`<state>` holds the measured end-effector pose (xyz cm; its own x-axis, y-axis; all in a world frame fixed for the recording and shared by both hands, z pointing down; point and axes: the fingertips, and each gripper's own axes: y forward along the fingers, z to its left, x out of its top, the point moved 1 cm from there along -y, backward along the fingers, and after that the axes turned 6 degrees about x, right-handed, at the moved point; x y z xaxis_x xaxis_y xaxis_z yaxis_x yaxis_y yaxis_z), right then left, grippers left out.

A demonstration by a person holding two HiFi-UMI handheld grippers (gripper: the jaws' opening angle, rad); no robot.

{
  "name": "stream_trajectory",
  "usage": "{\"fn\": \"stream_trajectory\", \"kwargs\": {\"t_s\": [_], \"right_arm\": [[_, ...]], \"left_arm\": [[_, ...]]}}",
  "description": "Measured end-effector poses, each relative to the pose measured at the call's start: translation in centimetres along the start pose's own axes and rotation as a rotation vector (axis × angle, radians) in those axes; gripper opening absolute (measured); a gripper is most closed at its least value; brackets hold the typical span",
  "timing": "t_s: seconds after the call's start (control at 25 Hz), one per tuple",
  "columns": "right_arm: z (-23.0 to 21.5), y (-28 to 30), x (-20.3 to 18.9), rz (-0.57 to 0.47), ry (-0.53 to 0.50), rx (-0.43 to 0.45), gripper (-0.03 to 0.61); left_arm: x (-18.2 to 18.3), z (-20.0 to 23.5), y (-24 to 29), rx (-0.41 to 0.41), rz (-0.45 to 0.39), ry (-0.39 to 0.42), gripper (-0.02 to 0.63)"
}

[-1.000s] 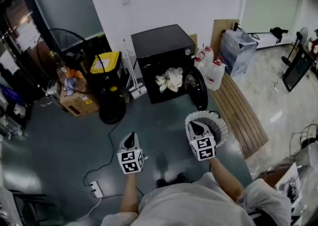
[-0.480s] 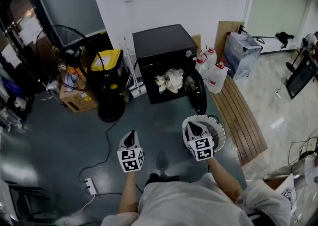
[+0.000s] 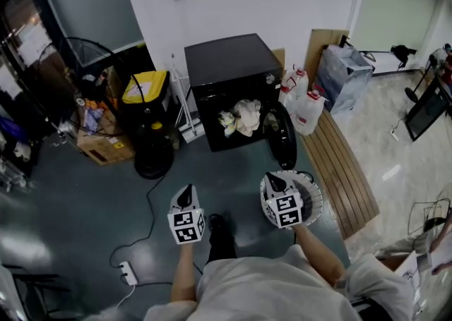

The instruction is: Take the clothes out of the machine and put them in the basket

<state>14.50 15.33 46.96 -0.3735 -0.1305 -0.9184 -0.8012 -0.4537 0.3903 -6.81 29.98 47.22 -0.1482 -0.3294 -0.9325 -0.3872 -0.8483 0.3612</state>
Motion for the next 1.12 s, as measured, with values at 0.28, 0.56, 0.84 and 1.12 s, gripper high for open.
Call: {"fn": "stream_trajectory", "kwargs": {"t_s": [0.28, 0.56, 0.84, 1.12], "right_arm": [[-1.9, 7.9, 3.1, 0.022, 0.012, -0.045, 0.023], [-3.8, 16.0, 7.2, 0.032, 0.041, -0.110, 0.023], [-5.5, 22.8, 9.6, 0.039, 0.045, -0.160, 0.023], [-6.9, 27.7, 10.3, 0.078, 0.061, -0.160, 0.023]], "left_arm": [[3.1, 3.5, 8.8, -0.060, 0.007, 0.019, 0.018], [7.2, 7.6, 17.6, -0.126, 0.015, 0.036, 0.018], [9.5, 10.5, 25.0, -0.181, 0.018, 0.047, 0.018], [10.3, 11.9, 30.7, -0.204, 0.046, 0.049, 0.018]]}}
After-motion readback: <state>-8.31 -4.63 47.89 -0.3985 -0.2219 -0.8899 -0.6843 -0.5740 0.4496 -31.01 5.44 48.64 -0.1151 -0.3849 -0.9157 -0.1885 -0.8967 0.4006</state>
